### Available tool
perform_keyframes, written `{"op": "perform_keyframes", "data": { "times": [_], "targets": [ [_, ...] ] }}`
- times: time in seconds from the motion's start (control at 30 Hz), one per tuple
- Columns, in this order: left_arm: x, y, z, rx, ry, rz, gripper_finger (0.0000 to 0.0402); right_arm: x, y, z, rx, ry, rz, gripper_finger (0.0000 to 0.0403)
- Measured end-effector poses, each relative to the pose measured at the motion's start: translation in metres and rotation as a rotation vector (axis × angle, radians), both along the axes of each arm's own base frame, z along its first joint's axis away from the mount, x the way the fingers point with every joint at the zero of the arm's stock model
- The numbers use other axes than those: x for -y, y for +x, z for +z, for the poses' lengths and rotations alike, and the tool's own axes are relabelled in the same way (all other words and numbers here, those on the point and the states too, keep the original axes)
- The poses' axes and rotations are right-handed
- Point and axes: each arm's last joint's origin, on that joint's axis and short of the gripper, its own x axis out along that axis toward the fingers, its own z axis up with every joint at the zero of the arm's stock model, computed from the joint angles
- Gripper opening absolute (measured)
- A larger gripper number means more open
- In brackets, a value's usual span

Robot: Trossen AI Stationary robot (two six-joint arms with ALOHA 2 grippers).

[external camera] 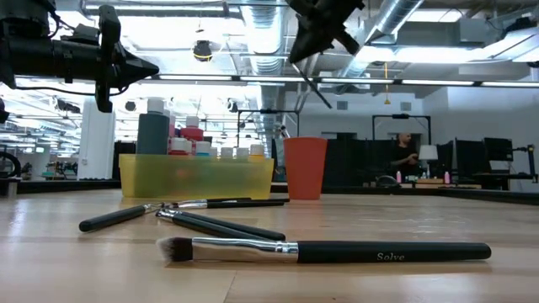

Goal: Pick & Place Paint Supplies
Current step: Put the silver paint brush into the orange cup

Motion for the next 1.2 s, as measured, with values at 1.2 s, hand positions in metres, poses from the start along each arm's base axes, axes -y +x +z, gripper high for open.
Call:
{"op": "perform_keyframes", "data": {
  "times": [1.2],
  "targets": [
    [0.000, 0.000, 0.000, 0.000, 0.000, 0.000, 0.0001, 0.041, 0.019, -0.058, 0.026, -0.303, 0.053, 0.0000]
  ]
}}
